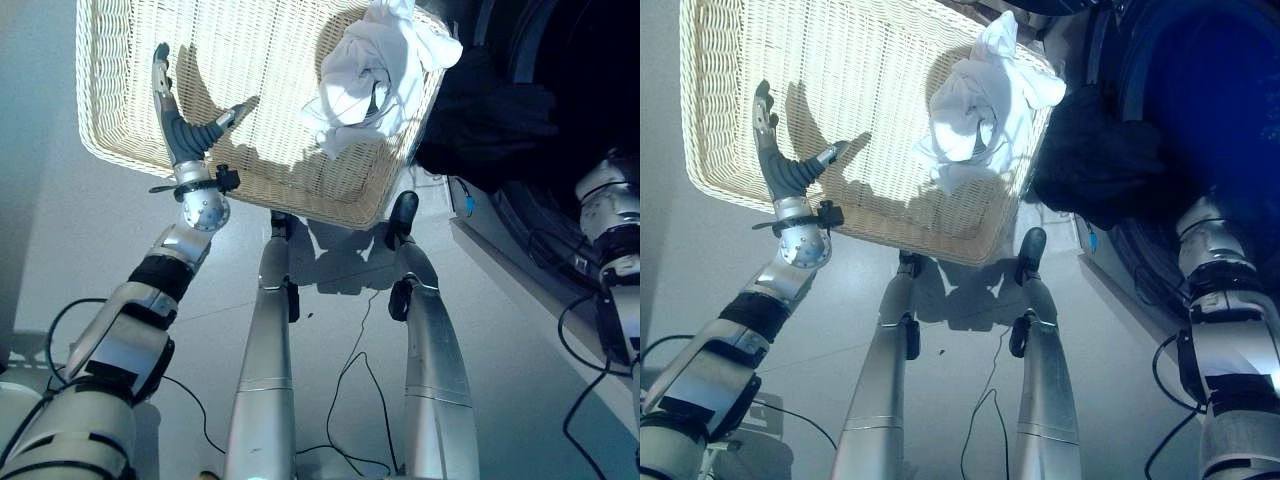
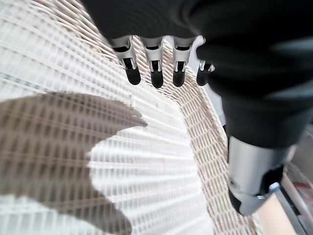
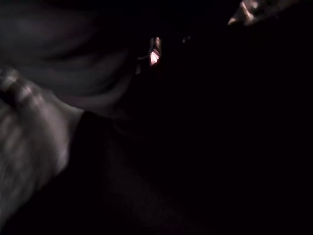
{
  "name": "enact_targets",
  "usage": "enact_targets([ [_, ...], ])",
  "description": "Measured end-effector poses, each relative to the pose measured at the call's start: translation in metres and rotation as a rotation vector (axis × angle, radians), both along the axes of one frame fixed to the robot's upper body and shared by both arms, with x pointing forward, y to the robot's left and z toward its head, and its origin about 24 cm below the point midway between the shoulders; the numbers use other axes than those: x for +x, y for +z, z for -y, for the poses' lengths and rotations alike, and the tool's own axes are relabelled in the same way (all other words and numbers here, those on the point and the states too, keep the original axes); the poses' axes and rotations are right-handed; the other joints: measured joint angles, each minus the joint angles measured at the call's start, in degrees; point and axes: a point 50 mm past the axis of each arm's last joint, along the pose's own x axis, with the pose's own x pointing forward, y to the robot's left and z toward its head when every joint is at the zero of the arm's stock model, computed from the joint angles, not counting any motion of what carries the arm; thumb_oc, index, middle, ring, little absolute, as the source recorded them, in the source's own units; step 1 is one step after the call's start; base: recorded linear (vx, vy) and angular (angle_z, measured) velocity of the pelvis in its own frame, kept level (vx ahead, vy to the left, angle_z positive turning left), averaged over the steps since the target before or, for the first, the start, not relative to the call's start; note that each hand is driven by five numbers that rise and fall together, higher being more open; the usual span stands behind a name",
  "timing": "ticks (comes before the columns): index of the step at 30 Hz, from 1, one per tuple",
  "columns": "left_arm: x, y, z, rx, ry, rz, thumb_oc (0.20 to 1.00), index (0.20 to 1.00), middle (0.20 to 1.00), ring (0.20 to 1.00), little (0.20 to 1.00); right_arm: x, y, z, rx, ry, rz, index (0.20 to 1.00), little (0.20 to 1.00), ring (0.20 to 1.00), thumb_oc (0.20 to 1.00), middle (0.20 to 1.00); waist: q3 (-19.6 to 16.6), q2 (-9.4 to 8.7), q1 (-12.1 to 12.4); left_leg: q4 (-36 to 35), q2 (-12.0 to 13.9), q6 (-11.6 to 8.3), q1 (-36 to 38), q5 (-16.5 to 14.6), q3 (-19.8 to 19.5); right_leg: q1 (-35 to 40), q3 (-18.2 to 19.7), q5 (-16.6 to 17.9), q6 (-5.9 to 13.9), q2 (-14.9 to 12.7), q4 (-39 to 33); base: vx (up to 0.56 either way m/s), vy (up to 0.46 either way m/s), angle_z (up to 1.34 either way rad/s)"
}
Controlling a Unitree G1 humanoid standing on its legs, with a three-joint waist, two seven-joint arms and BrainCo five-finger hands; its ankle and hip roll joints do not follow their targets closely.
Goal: Put the clothes into the washing machine.
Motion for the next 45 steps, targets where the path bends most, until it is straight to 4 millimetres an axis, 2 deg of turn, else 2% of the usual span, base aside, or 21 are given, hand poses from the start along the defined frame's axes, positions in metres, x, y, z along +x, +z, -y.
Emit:
enact_targets([
  [4, -0.005, 0.009, -0.021, -0.013, 0.043, 0.007, 1.000, 1.000, 1.000, 1.000, 1.000, -0.004, 0.004, 0.004, 0.137, 0.004, 0.207, 0.200, 0.200, 0.200, 0.200, 0.200, 0.11, -0.23, -0.31, 1.01, -0.21, 0.60, -0.10, -0.57, 0.12, 1.06, 0.07, 0.98, 0.41, -0.12, -1.49, 0.00, -0.004, -0.01],
  [8, -0.007, 0.013, -0.035, -0.016, 0.054, -0.004, 1.000, 1.000, 1.000, 1.000, 1.000, -0.008, 0.009, 0.007, 0.194, -0.005, 0.340, 0.200, 0.200, 0.200, 0.200, 0.200, 0.19, -0.38, -0.45, 1.87, -0.52, 0.87, 0.05, -0.92, 0.15, 1.79, 0.15, 1.25, 0.71, -0.40, -1.73, 0.00, 0.000, 0.00],
  [13, -0.006, 0.015, -0.036, -0.017, 0.024, -0.024, 1.000, 1.000, 1.000, 1.000, 1.000, -0.008, 0.014, 0.006, 0.223, 0.002, 0.424, 0.200, 0.200, 0.200, 0.200, 0.200, 0.20, -0.40, -0.42, 2.06, -0.63, 1.01, 0.51, -0.87, 0.10, 2.97, 0.14, 2.08, 0.87, -0.42, -2.82, 0.00, 0.000, 0.00],
  [17, -0.005, 0.012, -0.038, -0.006, 0.017, -0.039, 1.000, 1.000, 1.000, 1.000, 1.000, -0.007, 0.012, 0.008, 0.259, 0.003, 0.426, 0.200, 0.200, 0.200, 0.200, 0.200, 0.21, -0.41, -0.41, 2.23, -0.62, 1.06, 0.65, -0.90, 0.06, 3.39, 0.05, 2.25, 0.92, -0.41, -3.07, 0.00, 0.000, 0.00],
  [18, -0.005, 0.011, -0.039, -0.003, 0.018, -0.046, 1.000, 1.000, 1.000, 1.000, 1.000, -0.007, 0.011, 0.008, 0.262, 0.000, 0.411, 0.567, 0.567, 0.567, 0.567, 0.567, 0.20, -0.41, -0.40, 2.25, -0.64, 1.07, 0.67, -0.90, 0.02, 3.51, 0.03, 2.27, 0.94, -0.42, -3.16, 0.00, 0.000, 0.00],
  [19, -0.005, 0.011, -0.039, -0.003, 0.018, -0.046, 1.000, 1.000, 1.000, 1.000, 1.000, -0.007, 0.011, 0.008, 0.262, 0.000, 0.411, 0.567, 0.567, 0.567, 0.567, 0.567, 0.20, -0.41, -0.40, 2.25, -0.64, 1.07, 0.67, -0.90, 0.02, 3.51, 0.03, 2.27, 0.94, -0.42, -3.16, 0.00, 0.000, 0.00],
  [20, -0.004, 0.010, -0.040, -0.003, 0.020, -0.051, 1.000, 1.000, 1.000, 1.000, 1.000, -0.005, 0.008, 0.008, 0.239, 0.010, 0.340, 1.000, 1.000, 1.000, 1.000, 1.000, 0.20, -0.41, -0.40, 2.25, -0.69, 1.07, 0.68, -0.90, 0.00, 3.55, 0.01, 2.30, 0.98, -0.48, -3.20, 0.00, 0.000, 0.00],
  [23, -0.004, 0.010, -0.040, -0.003, 0.020, -0.051, 1.000, 1.000, 1.000, 1.000, 1.000, -0.005, 0.008, 0.008, 0.239, 0.010, 0.340, 1.000, 1.000, 1.000, 1.000, 1.000, 0.20, -0.41, -0.40, 2.25, -0.69, 1.07, 0.68, -0.90, 0.00, 3.55, 0.01, 2.30, 0.98, -0.48, -3.20, 0.00, 0.000, 0.00],
  [26, -0.004, 0.012, -0.039, 0.000, 0.017, -0.049, 1.000, 1.000, 1.000, 1.000, 1.000, 0.001, 0.001, 0.007, 0.171, 0.065, 0.176, 1.000, 1.000, 1.000, 1.000, 1.000, 0.20, -0.41, -0.38, 2.79, -1.01, 1.43, 0.74, -1.16, 0.03, 4.06, 0.03, 2.43, 1.22, -0.73, -3.39, 0.00, 0.000, 0.00],
  [27, -0.002, 0.013, -0.035, 0.014, 0.010, -0.055, 1.000, 1.000, 1.000, 1.000, 1.000, 0.007, 0.005, 0.002, -0.068, 0.065, -0.155, 1.000, 1.000, 1.000, 1.000, 1.000, 0.18, -0.36, -0.58, 2.85, -1.15, 1.47, 0.77, -1.13, 0.03, 4.21, 0.02, 2.53, 1.36, -0.87, -3.46, 0.00, 0.000, 0.00],
  [28, -0.001, 0.015, -0.032, 0.017, 0.001, -0.050, 1.000, 1.000, 1.000, 1.000, 1.000, 0.008, 0.012, 0.001, -0.182, 0.068, -0.240, 1.000, 1.000, 1.000, 1.000, 1.000, 0.18, -0.37, -0.77, 2.86, -1.21, 1.55, 0.75, -1.10, 0.00, 4.21, 0.03, 2.55, 1.39, -0.90, -3.45, 0.00, 0.000, 0.00],
  [31, -0.001, 0.017, -0.028, 0.005, -0.007, -0.037, 1.000, 1.000, 1.000, 1.000, 1.000, 0.019, 0.048, -0.027, -0.574, 0.097, -0.394, 1.000, 1.000, 1.000, 1.000, 1.000, 0.17, -0.34, -2.14, 2.64, -1.34, 1.82, 0.68, -1.15, 0.05, 4.02, 0.04, 2.39, 1.75, -1.02, -3.60, -0.01, 0.037, 0.00],
  [33, -0.001, 0.017, -0.028, 0.001, -0.007, -0.035, 1.000, 1.000, 1.000, 1.000, 1.000, 0.022, 0.056, -0.037, -0.676, 0.113, -0.420, 1.000, 1.000, 1.000, 1.000, 1.000, 0.17, -0.34, -2.72, 2.26, -1.33, 1.95, 0.66, -1.14, 0.13, 3.71, 0.11, 2.40, 1.73, -1.02, -3.62, -0.01, 0.041, -0.02],
  [35, -0.002, 0.016, -0.027, -0.015, -0.001, -0.031, 1.000, 1.000, 1.000, 1.000, 1.000, 0.023, 0.074, -0.058, -0.832, 0.134, -0.413, 1.000, 1.000, 1.000, 1.000, 1.000, 0.16, -0.34, -3.52, 1.51, -1.28, 1.70, 0.39, -0.99, 0.11, 2.87, 0.14, 2.31, 1.59, -0.94, -3.52, -0.01, 0.053, -0.02],
  [39, 0.000, 0.013, -0.016, -0.033, -0.023, -0.024, 1.000, 1.000, 1.000, 1.000, 1.000, 0.025, 0.075, -0.066, -0.952, 0.120, -0.482, 1.000, 1.000, 1.000, 1.000, 1.000, 0.15, -0.32, -3.39, 1.16, -1.08, 1.38, -0.16, -0.85, 0.34, 1.92, 0.18, 2.39, 1.17, -0.82, -3.44, 0.00, 0.006, -0.01],
  [45, 0.002, 0.011, -0.006, -0.046, -0.032, -0.011, 1.000, 1.000, 1.000, 1.000, 1.000, 0.028, 0.055, -0.075, -1.136, 0.115, -0.618, 1.000, 1.000, 1.000, 1.000, 1.000, 0.14, -0.31, -3.42, 0.77, -1.00, 1.21, -0.15, -0.96, 0.31, 1.70, 0.10, 1.59, 1.13, -0.81, -3.27, 0.00, 0.000, 0.00],
])
